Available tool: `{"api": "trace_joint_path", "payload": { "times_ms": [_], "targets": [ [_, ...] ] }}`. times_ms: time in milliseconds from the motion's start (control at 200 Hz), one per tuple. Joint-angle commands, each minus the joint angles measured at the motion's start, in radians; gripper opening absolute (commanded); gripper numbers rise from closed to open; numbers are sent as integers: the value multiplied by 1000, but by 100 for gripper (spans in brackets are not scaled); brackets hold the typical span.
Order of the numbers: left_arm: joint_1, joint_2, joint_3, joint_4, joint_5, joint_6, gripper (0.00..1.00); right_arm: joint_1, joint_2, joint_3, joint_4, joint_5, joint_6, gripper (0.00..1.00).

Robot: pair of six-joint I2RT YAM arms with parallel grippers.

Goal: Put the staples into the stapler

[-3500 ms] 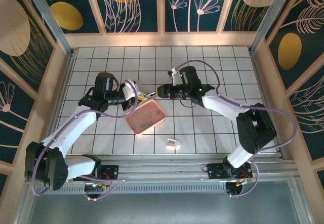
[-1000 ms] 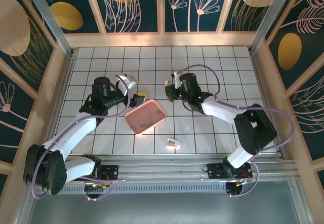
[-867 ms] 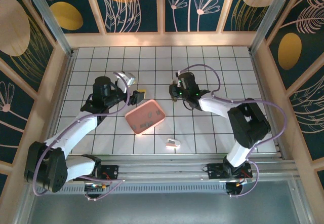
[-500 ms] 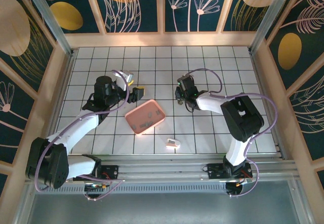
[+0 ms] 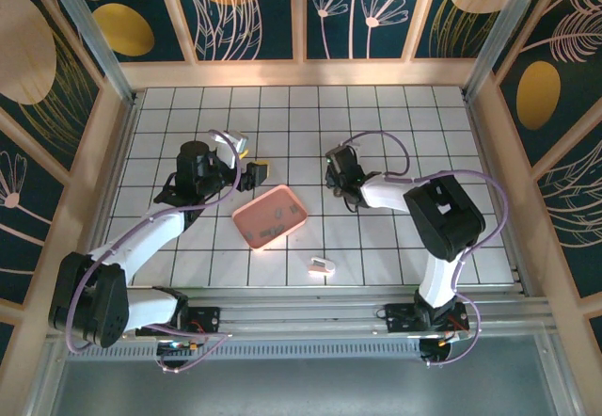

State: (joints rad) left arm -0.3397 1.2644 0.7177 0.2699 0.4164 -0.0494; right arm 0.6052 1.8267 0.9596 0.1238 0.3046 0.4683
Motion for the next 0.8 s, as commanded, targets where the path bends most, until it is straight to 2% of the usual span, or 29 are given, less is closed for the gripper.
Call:
{"api": "trace_joint_path", "payload": {
  "times_ms": [0, 210, 330, 470, 550, 651, 796],
  "targets": [
    [0, 12, 0, 16, -7, 21, 76, 19, 23, 16, -2, 36, -17, 30],
    [0, 9, 3, 2, -12, 46, 77, 25, -2, 8, -6, 13, -20, 50],
    [-1, 7, 3, -3, -11, 48, 77, 26, -58, -5, -19, 5, -28, 54],
    [0, 0, 1, -9, 3, 42, 77, 28, -167, -45, -52, -22, -57, 54],
    [0, -10, -10, -17, 15, 48, 77, 32, -244, -84, -61, -90, -117, 55],
    [0, -29, -34, -36, 58, 81, 77, 50, -335, -134, -85, -248, -230, 54],
    [-1, -59, -60, -91, 122, 165, 77, 161, -443, -184, -179, -378, -417, 54]
  ]
}}
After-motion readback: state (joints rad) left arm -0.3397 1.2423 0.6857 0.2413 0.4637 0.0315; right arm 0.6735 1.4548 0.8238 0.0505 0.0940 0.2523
